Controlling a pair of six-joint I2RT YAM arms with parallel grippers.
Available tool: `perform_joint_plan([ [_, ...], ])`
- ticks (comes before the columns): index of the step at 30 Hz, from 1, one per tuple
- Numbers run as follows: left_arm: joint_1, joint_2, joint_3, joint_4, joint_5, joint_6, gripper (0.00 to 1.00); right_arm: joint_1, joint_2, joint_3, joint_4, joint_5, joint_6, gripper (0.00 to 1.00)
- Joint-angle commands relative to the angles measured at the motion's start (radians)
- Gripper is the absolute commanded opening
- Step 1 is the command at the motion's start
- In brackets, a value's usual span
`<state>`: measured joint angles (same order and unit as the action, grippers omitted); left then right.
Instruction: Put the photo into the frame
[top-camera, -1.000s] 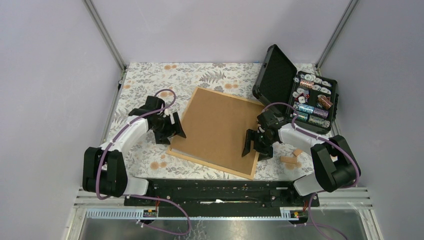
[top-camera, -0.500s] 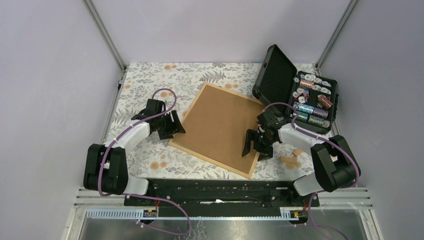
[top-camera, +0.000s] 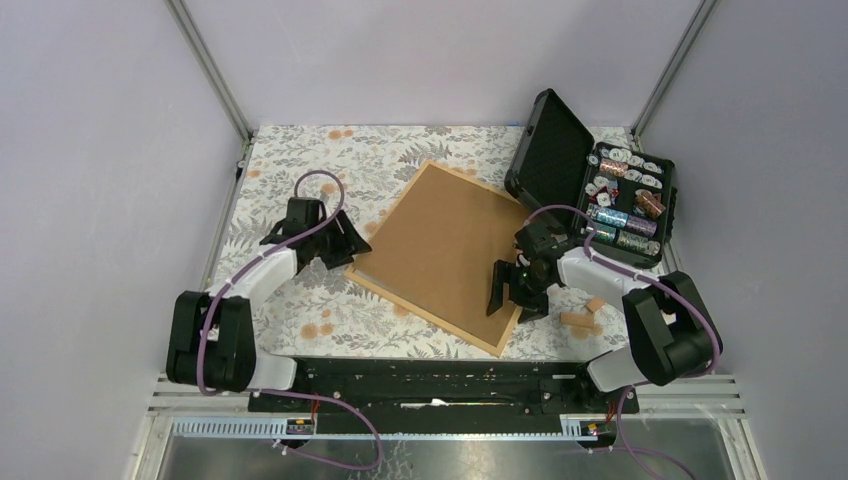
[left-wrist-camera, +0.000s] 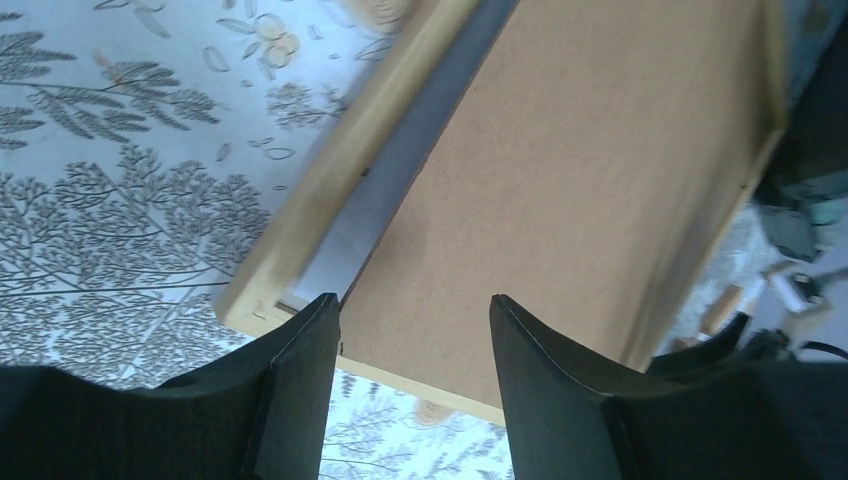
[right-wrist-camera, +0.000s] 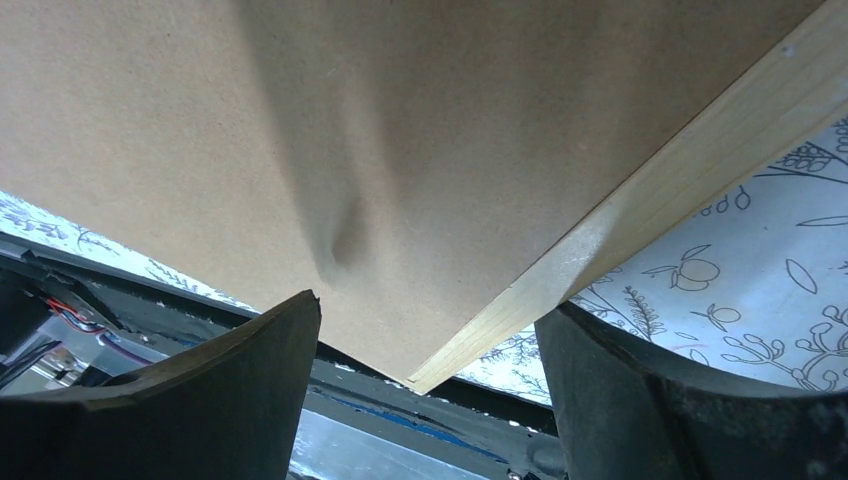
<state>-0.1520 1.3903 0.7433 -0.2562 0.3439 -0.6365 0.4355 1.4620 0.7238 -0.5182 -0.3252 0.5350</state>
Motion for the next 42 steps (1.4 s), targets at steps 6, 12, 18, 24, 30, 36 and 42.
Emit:
perform_joint_plan([
  [6, -0.015, -0.091, -0.005, 0.129, 0.482, -0.265, 0.59, 0.018, -0.02, -0.053, 0.248, -0.092, -0.008, 0.87],
  [12, -0.011, -0.02, -0.003, 0.216, 0.44, -0.271, 0.6, 0.069, -0.018, -0.059, 0.318, -0.067, 0.073, 0.85],
  [18, -0.012, 0.141, 0.062, 0.244, 0.342, -0.205, 0.6, 0.129, 0.022, -0.047, 0.343, 0.022, 0.132, 0.71],
  [24, -0.021, 0.258, 0.129, 0.2, 0.224, -0.132, 0.6, 0.172, 0.084, -0.061, 0.372, 0.126, 0.153, 0.63],
  [30, -0.082, 0.303, 0.255, 0.03, 0.027, -0.012, 0.66, 0.193, 0.129, -0.084, 0.419, 0.167, 0.177, 0.52],
  [36, -0.104, 0.325, 0.344, -0.093, -0.051, 0.072, 0.84, 0.233, 0.137, -0.135, 0.496, 0.129, 0.257, 0.49],
  [42, -0.115, 0.295, 0.458, -0.269, -0.237, 0.173, 0.99, 0.278, 0.11, -0.186, 0.603, 0.052, 0.301, 0.54],
])
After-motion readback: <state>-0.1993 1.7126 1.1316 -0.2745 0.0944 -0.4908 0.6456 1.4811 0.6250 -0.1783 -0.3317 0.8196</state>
